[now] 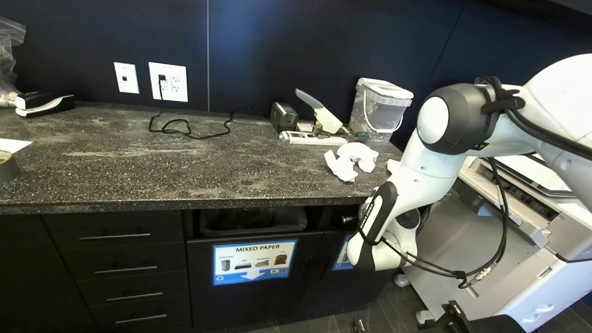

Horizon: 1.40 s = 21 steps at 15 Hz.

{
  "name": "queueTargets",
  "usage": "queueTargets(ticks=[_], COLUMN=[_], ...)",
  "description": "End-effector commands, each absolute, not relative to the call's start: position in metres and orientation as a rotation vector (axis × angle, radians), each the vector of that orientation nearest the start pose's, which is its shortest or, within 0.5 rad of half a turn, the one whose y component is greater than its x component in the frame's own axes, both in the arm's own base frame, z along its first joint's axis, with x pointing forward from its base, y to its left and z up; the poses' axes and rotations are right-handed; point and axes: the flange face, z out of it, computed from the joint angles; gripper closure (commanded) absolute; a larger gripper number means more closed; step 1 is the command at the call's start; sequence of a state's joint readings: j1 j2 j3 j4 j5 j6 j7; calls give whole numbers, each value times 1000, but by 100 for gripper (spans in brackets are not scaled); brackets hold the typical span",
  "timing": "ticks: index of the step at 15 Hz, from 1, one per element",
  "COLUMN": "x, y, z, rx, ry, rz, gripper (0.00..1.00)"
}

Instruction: Put the papers in the bin to the right

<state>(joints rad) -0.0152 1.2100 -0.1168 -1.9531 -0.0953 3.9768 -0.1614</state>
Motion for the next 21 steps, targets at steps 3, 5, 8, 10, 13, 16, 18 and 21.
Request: queueTargets(ticks=[3, 5, 8, 10, 13, 16, 18, 21], x=[508, 499, 491, 488, 490, 507, 520, 537], y=[-63, -68, -69, -65, -61, -68, -68, -60], z=[38, 58, 90, 115, 163, 214, 243, 271], rx=[-3119, -3179, -3213, -3207, -3202, -3242, -3240, -3203], ry=[-473, -493, -595, -706, -830, -863, -889, -824], rz=[-1050, -902, -641, -482, -347, -326, -414, -622], gripper=[0, 0, 0, 0, 0, 0, 0, 0])
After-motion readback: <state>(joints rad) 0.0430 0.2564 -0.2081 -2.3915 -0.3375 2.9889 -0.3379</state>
